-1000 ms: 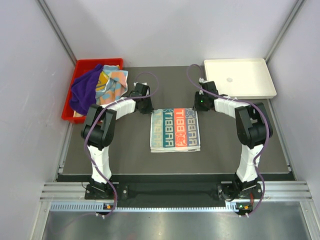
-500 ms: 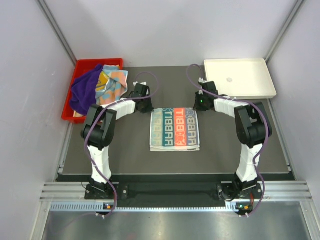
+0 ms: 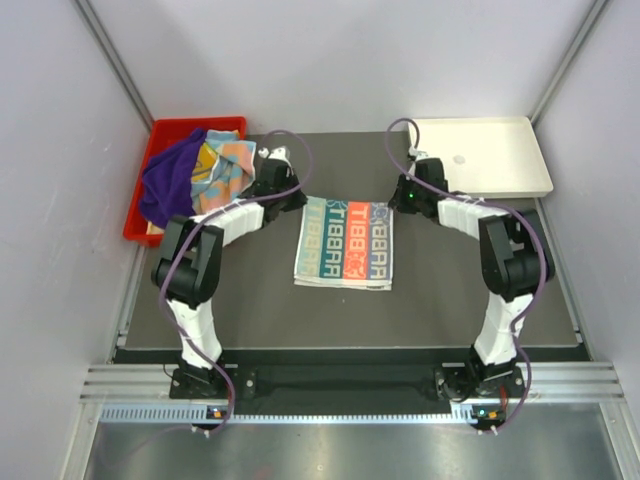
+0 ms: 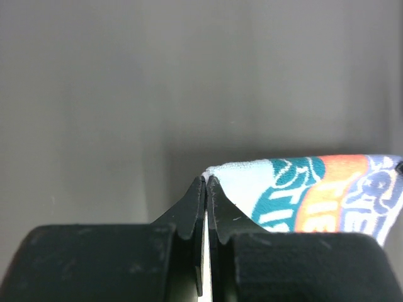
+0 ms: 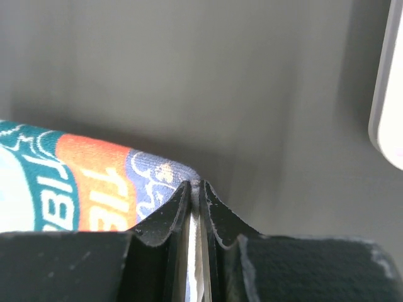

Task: Fold and stack the towels
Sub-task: Fold the towel

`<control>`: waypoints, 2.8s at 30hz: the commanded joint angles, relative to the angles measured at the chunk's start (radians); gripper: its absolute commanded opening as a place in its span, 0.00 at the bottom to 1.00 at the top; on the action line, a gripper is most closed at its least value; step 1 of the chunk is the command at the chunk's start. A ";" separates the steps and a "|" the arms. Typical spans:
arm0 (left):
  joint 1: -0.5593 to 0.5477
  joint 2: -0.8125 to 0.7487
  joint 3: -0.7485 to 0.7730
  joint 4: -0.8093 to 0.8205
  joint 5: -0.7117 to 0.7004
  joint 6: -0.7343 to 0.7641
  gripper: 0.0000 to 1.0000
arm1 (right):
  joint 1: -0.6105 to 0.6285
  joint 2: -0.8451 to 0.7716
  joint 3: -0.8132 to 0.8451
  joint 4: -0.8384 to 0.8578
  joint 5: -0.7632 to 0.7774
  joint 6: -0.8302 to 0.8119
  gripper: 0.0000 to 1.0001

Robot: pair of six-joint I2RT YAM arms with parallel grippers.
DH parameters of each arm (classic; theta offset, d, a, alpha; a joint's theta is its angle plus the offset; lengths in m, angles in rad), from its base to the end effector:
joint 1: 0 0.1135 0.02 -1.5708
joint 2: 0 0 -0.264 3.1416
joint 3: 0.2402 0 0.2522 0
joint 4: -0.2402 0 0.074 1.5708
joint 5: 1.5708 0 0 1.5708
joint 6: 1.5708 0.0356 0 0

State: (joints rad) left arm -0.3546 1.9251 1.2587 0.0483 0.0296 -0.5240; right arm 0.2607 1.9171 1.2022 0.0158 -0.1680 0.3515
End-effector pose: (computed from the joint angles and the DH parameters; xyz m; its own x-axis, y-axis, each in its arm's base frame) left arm 0.4034 -0.1505 0.1933 -0.6555 -0.2906 -0.6971 0.0482 0.9050 -0.4226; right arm 0.4018 0.1133 0.1763 -0.7138 0.1609 -0.6816 -0.1406 0.9205 0.3646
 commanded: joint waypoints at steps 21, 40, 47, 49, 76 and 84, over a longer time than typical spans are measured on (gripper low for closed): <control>0.003 -0.388 -0.418 0.211 0.072 -0.030 0.00 | 0.017 -0.418 -0.458 0.254 -0.059 0.076 0.10; -0.010 -0.531 -0.631 0.191 0.116 -0.059 0.00 | 0.101 -0.569 -0.628 0.240 -0.021 0.093 0.11; -0.011 -0.502 -0.639 0.191 0.122 -0.061 0.00 | 0.115 -0.540 -0.613 0.228 -0.007 0.096 0.30; -0.011 -0.500 -0.636 0.191 0.122 -0.062 0.00 | 0.121 -0.529 -0.612 0.228 -0.004 0.102 0.37; -0.012 -0.555 -0.628 0.010 0.138 -0.088 0.39 | 0.161 -0.472 -0.636 0.231 0.015 0.130 0.20; -0.014 -0.569 -0.558 0.007 0.124 -0.076 0.45 | 0.160 -0.516 -0.621 0.196 0.024 0.130 0.36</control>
State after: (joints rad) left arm -0.3637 1.3788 0.6254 0.0422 0.1635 -0.6037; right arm 0.4103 1.4521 0.5690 0.2096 -0.1574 0.4831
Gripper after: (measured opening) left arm 0.446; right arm 0.348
